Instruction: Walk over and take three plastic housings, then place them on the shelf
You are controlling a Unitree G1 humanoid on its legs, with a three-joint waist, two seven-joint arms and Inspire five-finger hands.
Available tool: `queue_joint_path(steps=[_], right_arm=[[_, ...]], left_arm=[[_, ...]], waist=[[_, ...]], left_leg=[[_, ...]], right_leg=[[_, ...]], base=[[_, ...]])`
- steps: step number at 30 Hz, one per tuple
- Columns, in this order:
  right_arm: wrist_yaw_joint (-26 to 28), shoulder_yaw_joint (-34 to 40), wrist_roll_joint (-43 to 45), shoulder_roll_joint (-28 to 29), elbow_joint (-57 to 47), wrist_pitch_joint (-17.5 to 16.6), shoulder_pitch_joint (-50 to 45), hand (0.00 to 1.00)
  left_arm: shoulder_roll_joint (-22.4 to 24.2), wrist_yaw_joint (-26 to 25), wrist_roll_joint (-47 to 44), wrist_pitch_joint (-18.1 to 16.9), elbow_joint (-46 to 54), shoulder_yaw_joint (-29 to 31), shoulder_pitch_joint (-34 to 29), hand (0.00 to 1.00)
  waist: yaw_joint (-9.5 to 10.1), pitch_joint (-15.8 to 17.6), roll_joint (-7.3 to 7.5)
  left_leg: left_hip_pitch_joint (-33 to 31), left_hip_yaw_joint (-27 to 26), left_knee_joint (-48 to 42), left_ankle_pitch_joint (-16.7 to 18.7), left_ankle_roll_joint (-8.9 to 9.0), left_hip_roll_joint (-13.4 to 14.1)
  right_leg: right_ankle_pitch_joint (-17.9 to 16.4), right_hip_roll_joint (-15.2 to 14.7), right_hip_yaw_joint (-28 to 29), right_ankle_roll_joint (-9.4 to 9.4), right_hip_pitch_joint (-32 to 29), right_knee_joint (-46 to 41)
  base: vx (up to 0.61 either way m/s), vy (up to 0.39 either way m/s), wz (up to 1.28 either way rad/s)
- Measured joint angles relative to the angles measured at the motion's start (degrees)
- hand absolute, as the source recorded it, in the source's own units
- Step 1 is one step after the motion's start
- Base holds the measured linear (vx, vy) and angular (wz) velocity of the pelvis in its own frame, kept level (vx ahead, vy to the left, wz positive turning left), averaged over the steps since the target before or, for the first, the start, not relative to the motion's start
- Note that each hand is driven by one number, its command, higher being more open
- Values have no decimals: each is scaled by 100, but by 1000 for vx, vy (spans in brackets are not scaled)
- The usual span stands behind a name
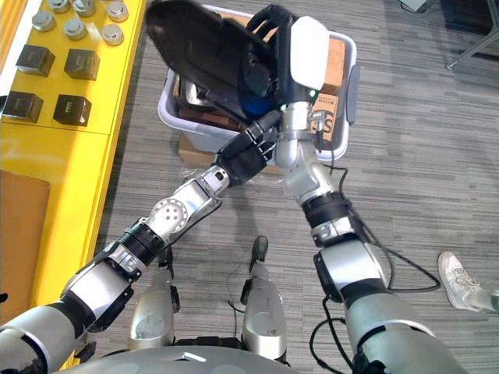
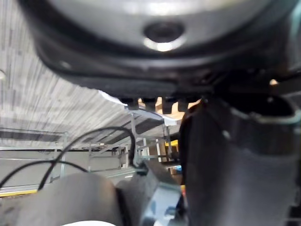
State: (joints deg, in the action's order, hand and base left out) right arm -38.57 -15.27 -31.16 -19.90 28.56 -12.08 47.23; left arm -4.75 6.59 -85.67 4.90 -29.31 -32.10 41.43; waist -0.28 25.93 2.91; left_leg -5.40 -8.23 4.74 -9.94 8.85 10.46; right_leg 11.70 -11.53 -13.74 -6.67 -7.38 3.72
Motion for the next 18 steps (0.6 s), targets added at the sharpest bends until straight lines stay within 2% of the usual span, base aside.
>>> queue_joint_path(steps=[4, 10, 11, 13, 18], right_arm=[[147, 42, 3, 145, -243, -3, -463, 0], [220, 78, 4, 251, -249, -131, -833, 0], [231, 77, 5, 268, -249, -134, -871, 0], [254, 64, 7, 307, -258, -234, -997, 0], [263, 119, -20, 378, -228, -231, -1266, 0]], left_arm=[[0, 45, -50, -242, 12, -203, -289, 100], [-3, 44, -253, -328, 12, -328, -568, 100], [-1, 44, -383, -374, 12, -332, -604, 0], [-14, 27, -668, -541, 12, -313, -622, 0], [0, 113, -641, -539, 206, -414, -985, 0]], waist=[[6, -134, 66], [2, -166, 113], [6, -167, 114], [14, -170, 113], [110, -309, 101]], left_leg=[[35, -10, 0, 77, -4, -13], [142, -54, -1, 91, -9, -40], [162, -58, -1, 101, -9, -41], [181, -58, -1, 119, -11, -42], [184, -57, -2, 193, -24, -46]], right_leg=[[-5, -8, 0, -10, 57, 66], [-14, -35, 19, -20, 144, 70], [-22, -36, 21, -25, 162, 70], [-41, -38, 22, -41, 183, 70], [-80, -44, 19, -57, 186, 70]], base=[[0, -3, -1], [5, -4, -2], [0, 0, 0], [0, 0, 0], [0, 0, 0]])
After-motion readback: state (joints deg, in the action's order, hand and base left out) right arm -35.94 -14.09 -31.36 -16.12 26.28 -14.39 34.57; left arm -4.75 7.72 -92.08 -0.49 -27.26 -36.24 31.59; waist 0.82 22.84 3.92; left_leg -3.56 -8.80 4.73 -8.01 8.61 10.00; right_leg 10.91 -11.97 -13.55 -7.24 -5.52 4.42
